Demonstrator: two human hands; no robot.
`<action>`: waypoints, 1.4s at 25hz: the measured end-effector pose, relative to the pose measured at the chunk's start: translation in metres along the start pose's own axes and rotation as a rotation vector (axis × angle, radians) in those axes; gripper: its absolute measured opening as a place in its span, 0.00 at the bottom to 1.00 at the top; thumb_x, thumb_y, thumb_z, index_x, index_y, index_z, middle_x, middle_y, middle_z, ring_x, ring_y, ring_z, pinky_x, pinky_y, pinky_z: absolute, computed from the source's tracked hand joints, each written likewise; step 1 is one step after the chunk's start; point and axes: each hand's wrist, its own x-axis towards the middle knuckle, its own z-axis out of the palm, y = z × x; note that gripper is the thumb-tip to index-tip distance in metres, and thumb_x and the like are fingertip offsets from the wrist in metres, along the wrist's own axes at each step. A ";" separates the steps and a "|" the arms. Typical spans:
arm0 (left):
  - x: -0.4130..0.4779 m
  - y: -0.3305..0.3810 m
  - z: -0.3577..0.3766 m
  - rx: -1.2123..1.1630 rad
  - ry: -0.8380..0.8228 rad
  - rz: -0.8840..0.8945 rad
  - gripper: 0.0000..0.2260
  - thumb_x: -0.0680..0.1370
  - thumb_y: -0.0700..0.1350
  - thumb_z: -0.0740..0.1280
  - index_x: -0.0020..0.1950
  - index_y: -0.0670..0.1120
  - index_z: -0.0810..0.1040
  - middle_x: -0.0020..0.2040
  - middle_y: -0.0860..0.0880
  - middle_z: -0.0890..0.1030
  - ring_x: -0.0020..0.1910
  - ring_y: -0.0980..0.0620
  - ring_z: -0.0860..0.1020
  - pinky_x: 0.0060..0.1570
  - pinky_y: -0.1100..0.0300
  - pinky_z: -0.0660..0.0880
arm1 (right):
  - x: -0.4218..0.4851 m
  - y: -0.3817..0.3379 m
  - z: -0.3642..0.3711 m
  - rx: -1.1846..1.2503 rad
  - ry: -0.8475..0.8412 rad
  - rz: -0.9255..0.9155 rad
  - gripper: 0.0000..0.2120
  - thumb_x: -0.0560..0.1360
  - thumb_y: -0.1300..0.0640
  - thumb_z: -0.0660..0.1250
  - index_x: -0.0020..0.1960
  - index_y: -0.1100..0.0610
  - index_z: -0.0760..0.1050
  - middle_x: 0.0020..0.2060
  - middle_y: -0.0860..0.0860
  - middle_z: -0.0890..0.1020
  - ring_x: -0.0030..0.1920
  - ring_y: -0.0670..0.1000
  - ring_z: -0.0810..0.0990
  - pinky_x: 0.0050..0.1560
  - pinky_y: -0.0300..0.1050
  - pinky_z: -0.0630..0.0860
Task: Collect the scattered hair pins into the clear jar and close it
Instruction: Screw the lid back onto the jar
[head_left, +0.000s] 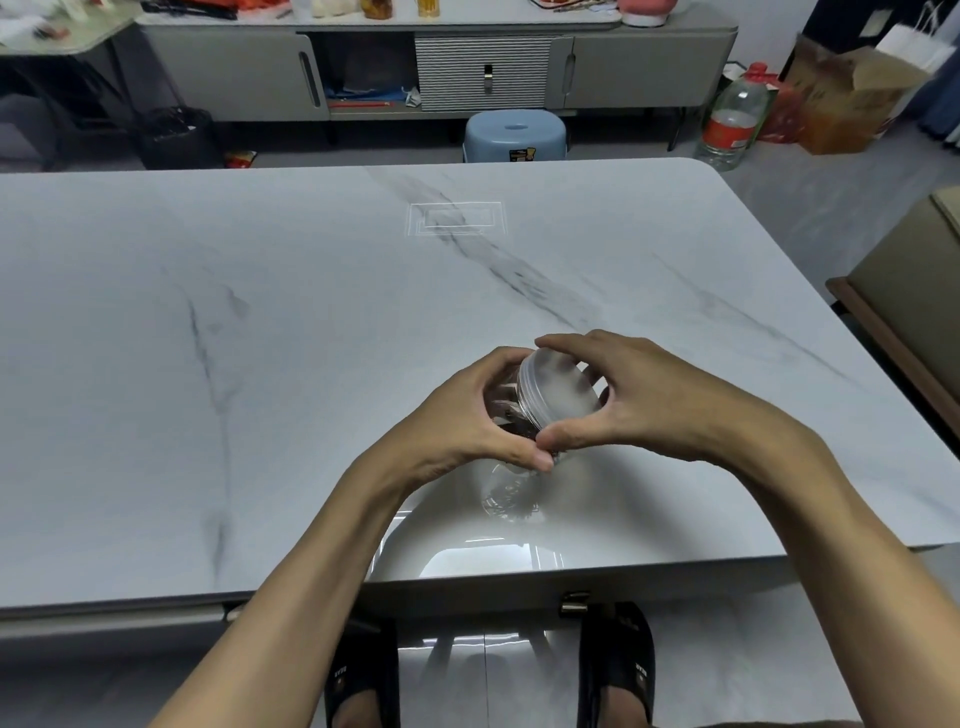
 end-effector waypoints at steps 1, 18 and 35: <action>0.000 0.000 0.002 0.015 -0.004 -0.001 0.38 0.60 0.33 0.80 0.67 0.48 0.72 0.59 0.49 0.81 0.57 0.49 0.81 0.55 0.58 0.77 | 0.000 -0.001 0.001 0.007 0.015 0.016 0.42 0.58 0.28 0.70 0.69 0.37 0.65 0.58 0.40 0.75 0.55 0.40 0.74 0.54 0.42 0.73; 0.004 -0.005 0.005 0.283 0.212 0.073 0.38 0.58 0.46 0.81 0.65 0.61 0.71 0.54 0.59 0.82 0.54 0.59 0.81 0.50 0.59 0.79 | -0.001 -0.007 0.005 0.090 0.011 -0.019 0.39 0.63 0.43 0.75 0.70 0.37 0.62 0.63 0.42 0.74 0.60 0.43 0.74 0.59 0.48 0.75; 0.004 -0.005 0.006 0.376 0.266 0.092 0.39 0.59 0.46 0.81 0.67 0.57 0.70 0.56 0.57 0.80 0.56 0.58 0.79 0.55 0.53 0.77 | -0.002 -0.011 0.005 0.191 -0.017 -0.014 0.36 0.65 0.38 0.72 0.69 0.35 0.62 0.62 0.37 0.74 0.59 0.41 0.75 0.59 0.45 0.75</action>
